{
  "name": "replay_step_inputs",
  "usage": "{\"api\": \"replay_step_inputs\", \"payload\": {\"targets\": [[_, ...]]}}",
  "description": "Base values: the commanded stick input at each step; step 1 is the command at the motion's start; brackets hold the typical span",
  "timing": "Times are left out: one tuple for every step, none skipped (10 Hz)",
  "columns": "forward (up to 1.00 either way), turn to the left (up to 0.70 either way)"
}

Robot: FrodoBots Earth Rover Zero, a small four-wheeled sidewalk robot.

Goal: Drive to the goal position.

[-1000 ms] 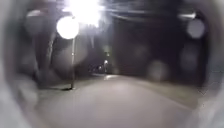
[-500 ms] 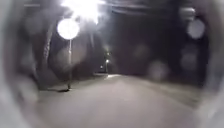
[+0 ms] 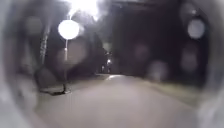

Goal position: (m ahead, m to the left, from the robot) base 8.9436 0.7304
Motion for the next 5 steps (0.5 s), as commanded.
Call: {"api": "replay_step_inputs", "payload": {"targets": [[1.0, 0.06], [1.0, 0.06], [1.0, 0.06], [1.0, 0.06], [1.0, 0.06]]}}
